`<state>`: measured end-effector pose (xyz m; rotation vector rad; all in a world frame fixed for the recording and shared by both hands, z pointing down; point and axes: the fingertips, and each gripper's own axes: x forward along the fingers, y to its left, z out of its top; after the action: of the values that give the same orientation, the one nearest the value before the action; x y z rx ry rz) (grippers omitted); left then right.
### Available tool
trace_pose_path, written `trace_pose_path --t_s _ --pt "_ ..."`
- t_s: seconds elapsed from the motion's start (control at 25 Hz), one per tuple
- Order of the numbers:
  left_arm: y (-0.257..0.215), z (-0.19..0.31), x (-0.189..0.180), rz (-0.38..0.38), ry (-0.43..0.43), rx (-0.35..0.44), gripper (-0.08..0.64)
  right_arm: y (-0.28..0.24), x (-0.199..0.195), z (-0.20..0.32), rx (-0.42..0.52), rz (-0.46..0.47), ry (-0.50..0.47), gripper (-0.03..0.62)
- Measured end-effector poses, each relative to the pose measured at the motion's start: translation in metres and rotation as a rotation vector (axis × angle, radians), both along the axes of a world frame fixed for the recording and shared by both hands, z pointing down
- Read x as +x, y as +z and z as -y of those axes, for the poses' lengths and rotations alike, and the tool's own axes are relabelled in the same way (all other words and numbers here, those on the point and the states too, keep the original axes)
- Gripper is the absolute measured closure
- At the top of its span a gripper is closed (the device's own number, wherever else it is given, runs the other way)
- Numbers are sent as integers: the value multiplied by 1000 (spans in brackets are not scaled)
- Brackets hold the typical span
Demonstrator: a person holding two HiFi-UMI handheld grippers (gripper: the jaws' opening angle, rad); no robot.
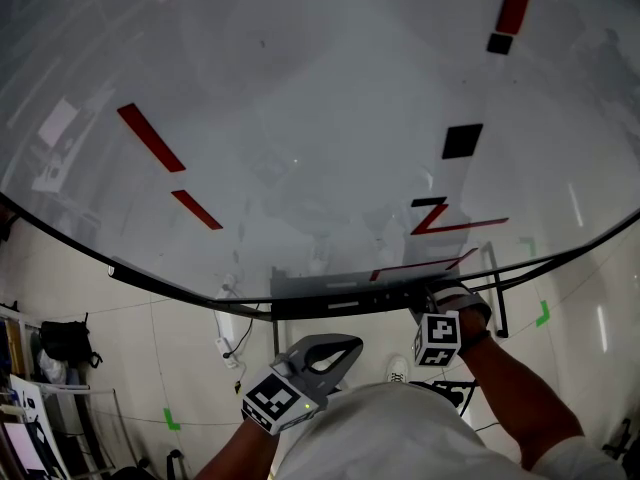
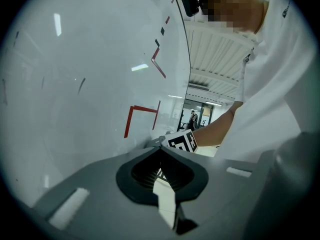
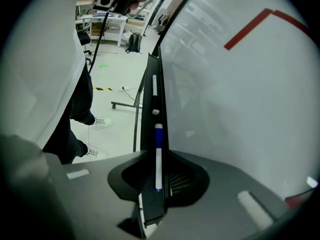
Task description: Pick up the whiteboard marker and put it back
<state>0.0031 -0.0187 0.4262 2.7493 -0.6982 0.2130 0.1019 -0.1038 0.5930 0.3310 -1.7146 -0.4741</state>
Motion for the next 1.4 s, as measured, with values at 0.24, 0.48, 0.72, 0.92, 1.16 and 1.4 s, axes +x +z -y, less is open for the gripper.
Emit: trace_pose_path --t_s 0.24,0.48,0.72,0.92,1.16,1.4 --pt "16 13 -10 9 -100 -95 543 -12 -3 -8 -1 31 15 548" --pt "15 13 -6 12 -93 -97 543 -37 -8 -16 23 93 28 591" --pt "15 12 -3 16 -89 -103 543 -48 -12 -23 18 131 36 591" --pt "14 12 -2 13 -89 -98 543 -52 -10 -24 24 135 40 591" --pt "12 9 -1 8 -92 -95 543 -67 -14 -31 -48 268 114 591" --pt "10 8 -1 5 -92 -90 543 -87 -14 -39 -105 420 199 591"
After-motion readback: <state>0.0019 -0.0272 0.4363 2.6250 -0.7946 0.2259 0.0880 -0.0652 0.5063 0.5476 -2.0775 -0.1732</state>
